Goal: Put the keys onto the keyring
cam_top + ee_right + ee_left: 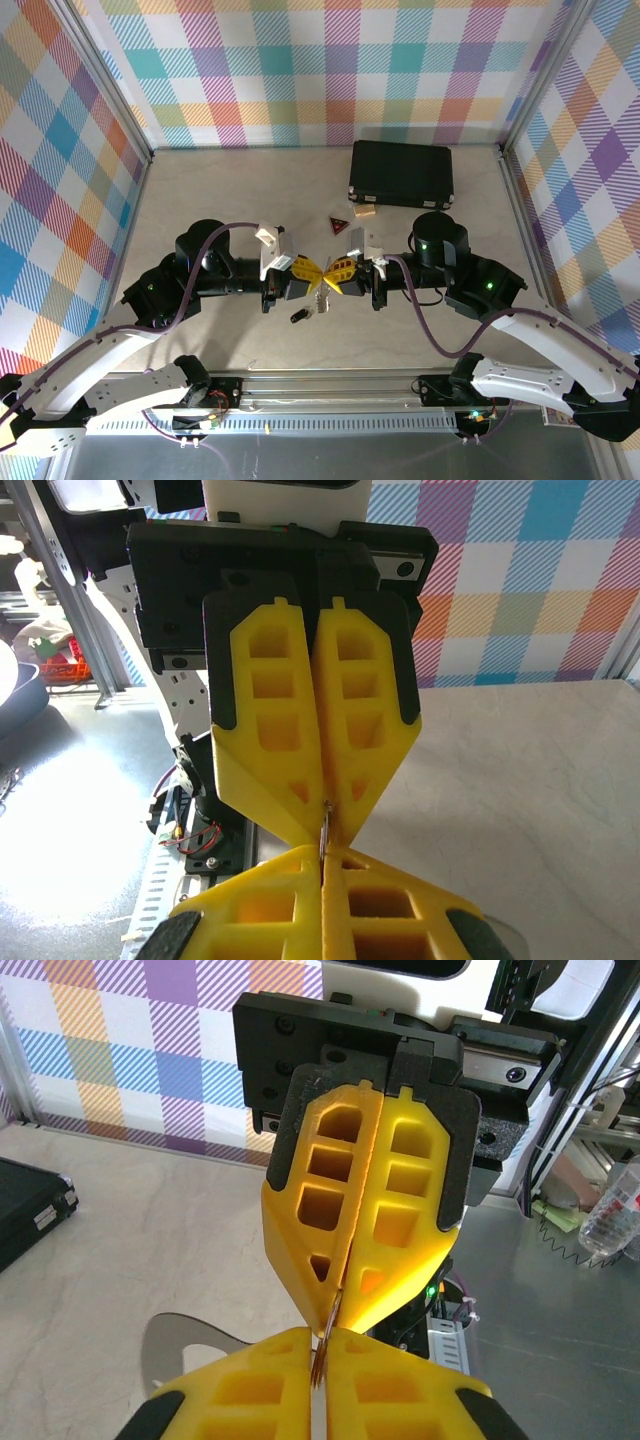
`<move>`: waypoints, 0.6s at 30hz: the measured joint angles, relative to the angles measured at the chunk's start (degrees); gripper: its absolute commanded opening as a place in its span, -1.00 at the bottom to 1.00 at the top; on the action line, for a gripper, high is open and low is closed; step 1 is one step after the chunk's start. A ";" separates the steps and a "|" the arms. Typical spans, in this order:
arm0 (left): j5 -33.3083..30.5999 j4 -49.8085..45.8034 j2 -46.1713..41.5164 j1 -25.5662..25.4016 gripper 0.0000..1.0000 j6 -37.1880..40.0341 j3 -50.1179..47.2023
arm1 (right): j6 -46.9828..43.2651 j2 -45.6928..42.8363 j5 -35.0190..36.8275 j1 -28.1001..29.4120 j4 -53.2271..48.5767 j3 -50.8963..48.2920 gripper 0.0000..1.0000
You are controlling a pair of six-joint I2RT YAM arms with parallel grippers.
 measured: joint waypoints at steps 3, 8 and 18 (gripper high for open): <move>0.02 -0.07 -0.04 0.00 -1.00 0.31 0.00 | 0.02 0.02 -0.13 -0.17 -0.02 0.00 -1.00; -0.02 -0.11 -0.15 0.00 -1.00 0.33 0.00 | 0.02 0.04 -0.20 -0.17 0.00 0.00 -1.00; -3.80 -1.14 -0.26 -0.09 -1.00 0.76 -0.11 | 0.22 0.81 0.66 -0.15 -0.50 0.04 -0.20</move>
